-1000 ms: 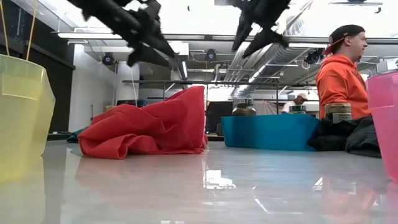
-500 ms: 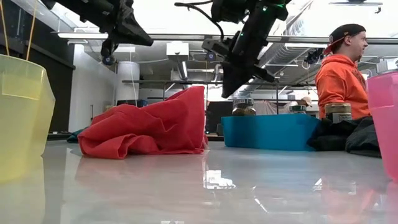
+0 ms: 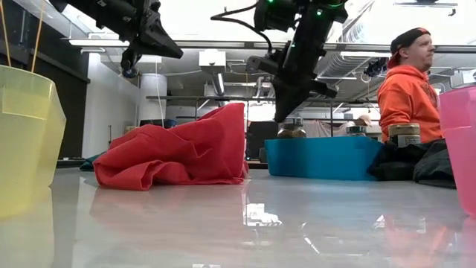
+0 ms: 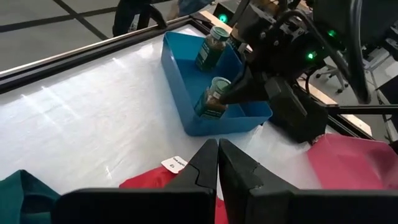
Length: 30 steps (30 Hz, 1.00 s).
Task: Sort spices by type
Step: Put the green seasoning bottle into the blue bin
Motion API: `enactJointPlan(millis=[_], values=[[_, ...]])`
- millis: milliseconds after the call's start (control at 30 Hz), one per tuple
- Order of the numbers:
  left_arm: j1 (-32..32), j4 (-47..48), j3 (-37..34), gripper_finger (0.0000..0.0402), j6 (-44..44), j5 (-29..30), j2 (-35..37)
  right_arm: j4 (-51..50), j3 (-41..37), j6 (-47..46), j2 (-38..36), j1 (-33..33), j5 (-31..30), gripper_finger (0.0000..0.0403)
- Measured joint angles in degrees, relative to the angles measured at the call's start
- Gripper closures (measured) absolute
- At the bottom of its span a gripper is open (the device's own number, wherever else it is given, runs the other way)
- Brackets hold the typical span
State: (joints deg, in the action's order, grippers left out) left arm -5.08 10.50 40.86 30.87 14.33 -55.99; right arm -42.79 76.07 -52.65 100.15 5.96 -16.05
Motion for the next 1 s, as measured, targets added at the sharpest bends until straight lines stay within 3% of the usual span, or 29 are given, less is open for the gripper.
enactJointPlan(millis=[533,1000], values=[[0.0,1.9,0.0,0.0401,0.4,-0.2,-1.5,-2.4,0.0,-2.9,3.0,0.0,-4.4,0.0403],[0.0,2.0,0.0,0.0401,0.4,-0.5,-2.7,0.1,0.0,-3.9,3.0,-0.9,-1.5,0.0403]])
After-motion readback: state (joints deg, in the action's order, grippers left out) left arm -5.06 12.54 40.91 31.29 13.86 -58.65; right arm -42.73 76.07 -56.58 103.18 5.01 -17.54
